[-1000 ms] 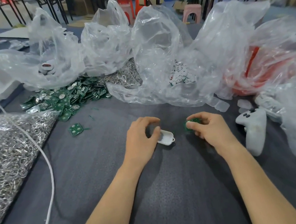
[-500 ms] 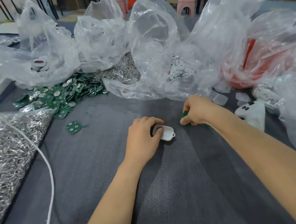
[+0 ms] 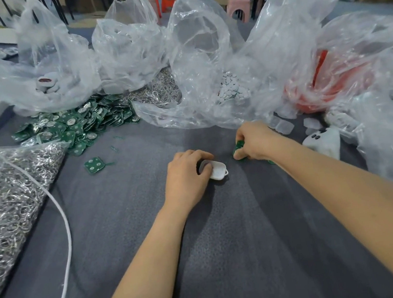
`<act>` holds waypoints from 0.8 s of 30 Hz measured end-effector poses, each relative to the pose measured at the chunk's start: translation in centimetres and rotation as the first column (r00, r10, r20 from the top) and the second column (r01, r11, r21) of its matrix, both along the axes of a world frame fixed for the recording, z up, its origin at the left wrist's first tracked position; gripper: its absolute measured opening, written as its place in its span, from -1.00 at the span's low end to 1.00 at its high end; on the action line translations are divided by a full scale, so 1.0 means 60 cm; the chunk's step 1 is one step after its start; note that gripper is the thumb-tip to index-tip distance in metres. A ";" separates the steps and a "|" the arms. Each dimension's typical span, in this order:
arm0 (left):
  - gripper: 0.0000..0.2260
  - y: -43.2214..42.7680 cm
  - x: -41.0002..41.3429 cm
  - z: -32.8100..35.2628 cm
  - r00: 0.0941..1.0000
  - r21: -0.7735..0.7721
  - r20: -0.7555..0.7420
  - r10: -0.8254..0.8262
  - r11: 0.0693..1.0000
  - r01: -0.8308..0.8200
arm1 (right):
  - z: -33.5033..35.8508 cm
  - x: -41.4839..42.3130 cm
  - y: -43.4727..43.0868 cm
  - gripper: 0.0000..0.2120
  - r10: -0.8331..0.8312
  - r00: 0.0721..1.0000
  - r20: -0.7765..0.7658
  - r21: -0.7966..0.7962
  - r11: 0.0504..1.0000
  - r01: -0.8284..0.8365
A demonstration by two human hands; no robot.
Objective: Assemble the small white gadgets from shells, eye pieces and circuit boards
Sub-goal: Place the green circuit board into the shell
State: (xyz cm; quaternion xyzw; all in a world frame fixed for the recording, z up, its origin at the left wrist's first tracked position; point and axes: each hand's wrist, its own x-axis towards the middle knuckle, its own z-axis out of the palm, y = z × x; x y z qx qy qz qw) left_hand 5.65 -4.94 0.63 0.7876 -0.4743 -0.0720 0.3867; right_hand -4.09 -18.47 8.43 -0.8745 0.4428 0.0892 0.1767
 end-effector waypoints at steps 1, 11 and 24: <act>-0.83 0.001 -0.001 0.002 1.000 -0.006 0.000 0.000 1.000 0.000 | -0.002 0.000 0.005 -0.73 0.009 1.000 0.006 -0.034 0.999 -0.009; -0.47 0.012 -0.003 0.000 0.982 0.073 0.131 -0.134 0.989 0.125 | -0.113 -0.081 0.045 -0.85 0.173 0.586 0.791 -0.343 0.920 0.191; -0.49 0.015 -0.007 0.009 0.983 0.033 0.058 -0.171 0.985 0.170 | -0.101 -0.094 0.038 -0.81 -0.475 0.115 0.872 0.487 0.868 -0.103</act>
